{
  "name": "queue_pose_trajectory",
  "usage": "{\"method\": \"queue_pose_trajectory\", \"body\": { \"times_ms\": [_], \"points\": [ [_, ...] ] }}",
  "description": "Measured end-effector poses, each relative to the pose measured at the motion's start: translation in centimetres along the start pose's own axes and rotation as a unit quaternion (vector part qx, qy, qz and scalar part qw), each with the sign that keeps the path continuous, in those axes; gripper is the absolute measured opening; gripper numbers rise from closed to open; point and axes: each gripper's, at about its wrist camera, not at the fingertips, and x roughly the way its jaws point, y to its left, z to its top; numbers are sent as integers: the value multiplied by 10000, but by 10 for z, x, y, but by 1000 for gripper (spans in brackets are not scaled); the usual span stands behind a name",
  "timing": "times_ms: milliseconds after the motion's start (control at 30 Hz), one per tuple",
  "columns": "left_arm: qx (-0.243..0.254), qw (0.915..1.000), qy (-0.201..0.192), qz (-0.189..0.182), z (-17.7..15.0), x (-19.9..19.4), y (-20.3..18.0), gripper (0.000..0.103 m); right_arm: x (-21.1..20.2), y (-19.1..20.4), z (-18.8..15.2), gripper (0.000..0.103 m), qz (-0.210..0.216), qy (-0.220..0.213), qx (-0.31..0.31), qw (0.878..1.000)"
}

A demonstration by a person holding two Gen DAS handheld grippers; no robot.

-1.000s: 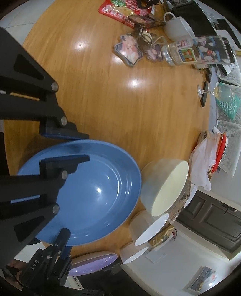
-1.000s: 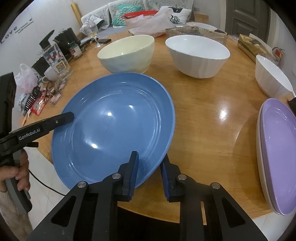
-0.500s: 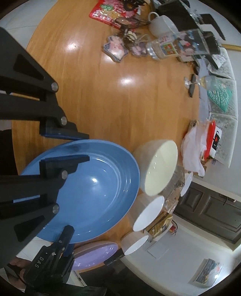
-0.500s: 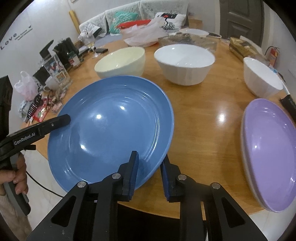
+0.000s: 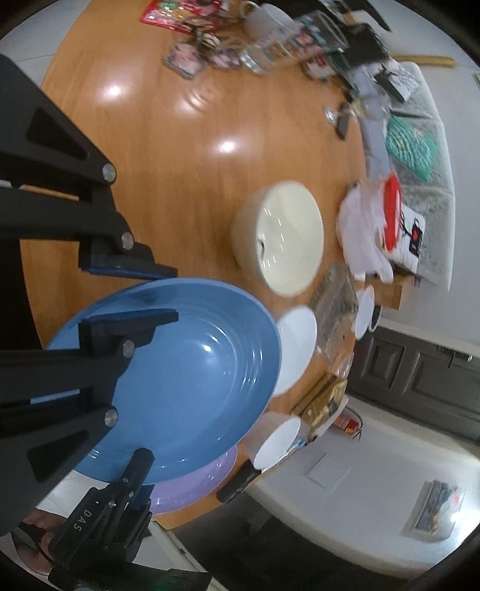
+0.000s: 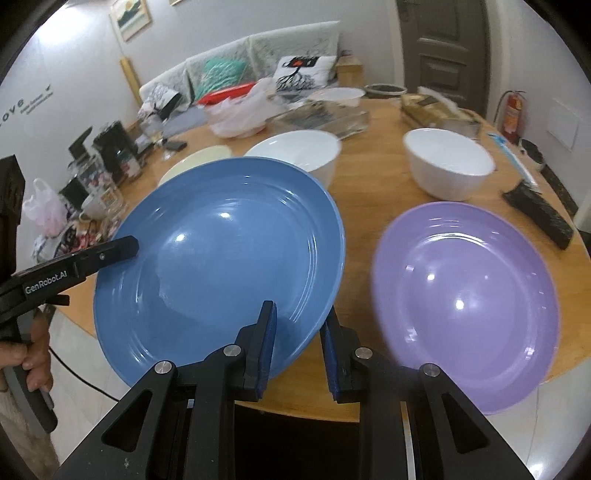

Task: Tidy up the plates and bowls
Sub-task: 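Lift the blue plate with the left tool and lay it on the purple plate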

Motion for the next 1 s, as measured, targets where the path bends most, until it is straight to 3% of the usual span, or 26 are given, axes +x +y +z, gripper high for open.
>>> {"method": "queue_pose_trajectory", "body": {
  "times_ms": [333, 633, 1000],
  "points": [
    [668, 9974, 77, -260, 23, 27, -89, 13, -30, -75, -7, 18, -383, -333, 590, 9970],
    [1213, 9911, 391, -387, 28, 67, -157, 13, -39, -134, -17, 18, -805, -347, 1031, 9908],
    [1687, 9826, 750, -217, 16, 103, -190, 13, -40, -161, -26, 19, -1141, -268, 1160, 9863]
  ]
}}
